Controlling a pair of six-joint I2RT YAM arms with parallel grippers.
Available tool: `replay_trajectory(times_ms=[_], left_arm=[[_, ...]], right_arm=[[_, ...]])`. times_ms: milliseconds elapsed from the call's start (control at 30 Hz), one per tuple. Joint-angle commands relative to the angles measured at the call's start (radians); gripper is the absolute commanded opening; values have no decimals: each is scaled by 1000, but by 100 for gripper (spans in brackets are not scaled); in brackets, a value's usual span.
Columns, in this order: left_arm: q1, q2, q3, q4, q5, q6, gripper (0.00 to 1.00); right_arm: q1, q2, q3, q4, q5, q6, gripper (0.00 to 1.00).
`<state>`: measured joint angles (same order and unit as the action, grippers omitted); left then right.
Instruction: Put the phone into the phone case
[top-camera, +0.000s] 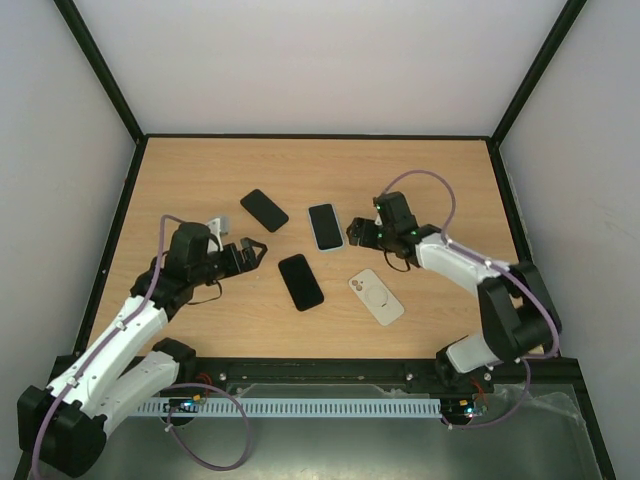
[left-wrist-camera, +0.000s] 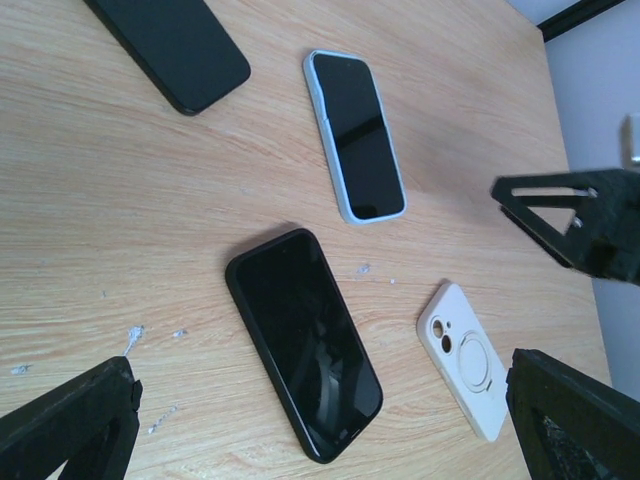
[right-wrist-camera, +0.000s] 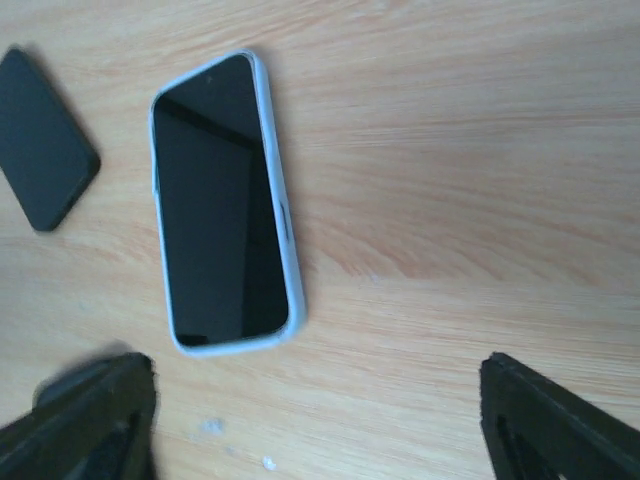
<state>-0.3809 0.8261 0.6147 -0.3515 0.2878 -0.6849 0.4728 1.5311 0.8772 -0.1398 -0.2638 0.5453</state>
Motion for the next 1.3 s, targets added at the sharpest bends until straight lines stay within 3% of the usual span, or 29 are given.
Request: replay_trajectory(times_ms=[0,100,367,1000,1167,1267], left_arm=[[9,-4,-34,30,15,-11,99],[11,-2,-43,37,11,-14,99],[12,2,-48,45,18,-13,99],[14,-15,-62,47,19,-18,99],[14,-13,-63,50,22,-19,100],[14,-13,-68,57,28,-24,99]], right_arm=[[19,-146,-125,-39,61,34,93],[36,-238,-200,-48,73,68,100],[38,-382,-323,-119,141,84,98],[48,-425,-489,-92,75,192,98],[107,-452,-505,-87,57,239,100],[154,-470,-514,-72,43,278,96]])
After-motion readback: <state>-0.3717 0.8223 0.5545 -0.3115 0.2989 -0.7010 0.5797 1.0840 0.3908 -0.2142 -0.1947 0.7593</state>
